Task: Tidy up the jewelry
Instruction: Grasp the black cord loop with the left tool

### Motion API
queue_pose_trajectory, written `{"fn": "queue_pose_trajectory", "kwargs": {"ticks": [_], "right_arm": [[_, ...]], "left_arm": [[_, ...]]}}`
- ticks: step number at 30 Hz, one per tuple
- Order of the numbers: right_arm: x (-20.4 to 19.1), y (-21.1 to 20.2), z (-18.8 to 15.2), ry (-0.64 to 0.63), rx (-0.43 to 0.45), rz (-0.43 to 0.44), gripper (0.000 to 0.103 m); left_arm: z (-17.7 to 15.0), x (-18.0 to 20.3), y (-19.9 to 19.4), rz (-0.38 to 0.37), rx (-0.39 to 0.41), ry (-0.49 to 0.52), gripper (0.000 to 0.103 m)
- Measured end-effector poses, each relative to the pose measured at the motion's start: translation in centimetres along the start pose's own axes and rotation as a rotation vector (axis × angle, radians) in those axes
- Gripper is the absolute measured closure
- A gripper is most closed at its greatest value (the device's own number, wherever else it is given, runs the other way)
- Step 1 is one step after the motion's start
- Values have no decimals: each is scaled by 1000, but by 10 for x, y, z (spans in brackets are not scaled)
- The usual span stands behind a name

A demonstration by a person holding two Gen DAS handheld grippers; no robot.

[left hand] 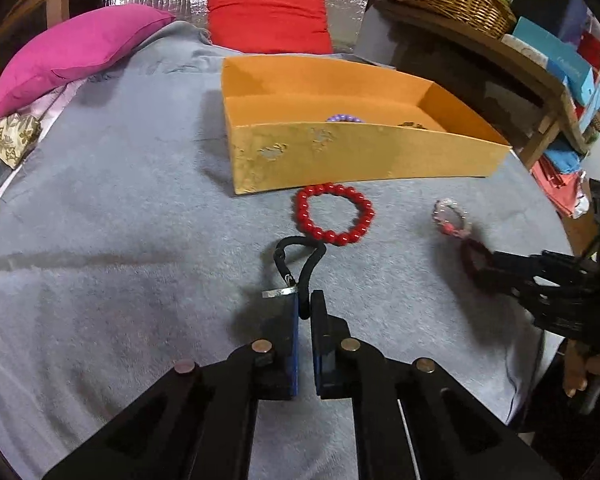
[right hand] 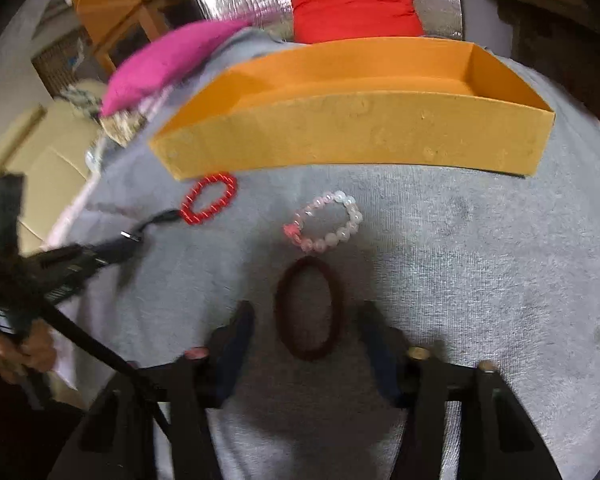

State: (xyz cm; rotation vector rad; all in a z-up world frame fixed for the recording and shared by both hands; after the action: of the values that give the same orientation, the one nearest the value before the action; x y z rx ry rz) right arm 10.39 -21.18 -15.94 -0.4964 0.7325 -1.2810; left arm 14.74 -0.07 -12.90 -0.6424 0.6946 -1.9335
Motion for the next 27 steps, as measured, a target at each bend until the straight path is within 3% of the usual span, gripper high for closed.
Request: {"fn": "queue_pose_trajectory", "kwargs": {"ticks": [1, 5, 15, 19, 24, 26, 27], "right_arm": [[-2, 0, 0, -30, 6, -22, 77], [3, -2, 1, -44, 16, -41, 89], [53, -26, 14, 169, 68, 11, 90], [62, -36, 17, 202, 102, 10, 90], [56, -34, 14, 188, 67, 37, 89], [52, -34, 13, 180, 49, 49, 81], [51, -33, 11, 182, 43, 48, 71]], "left_arm": [[-1, 0, -2, -1, 1, 3, 97], [-2, 5, -7, -9, 12, 13, 97], [4, 38, -29, -119, 73, 57, 97], [7, 53, -27, -132, 83, 88, 97], [2, 62, -19, -108, 53, 126, 97], [-2, 60, -14, -87, 30, 140, 97], [-4, 58, -11, -76, 16, 145, 96]]}}
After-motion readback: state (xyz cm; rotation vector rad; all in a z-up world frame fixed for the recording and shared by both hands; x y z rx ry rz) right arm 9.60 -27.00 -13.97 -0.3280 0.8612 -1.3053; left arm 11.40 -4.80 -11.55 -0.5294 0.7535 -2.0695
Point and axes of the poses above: each gripper's, at about its wrist camera, not at the fingertips, and y roughly the way its jaws point, x to its right, z to its top, the point moved 5 cm from there along y, roughly the way its jaws point, and after that the axes turned 9 degrees about x, right-handed, at the moved point
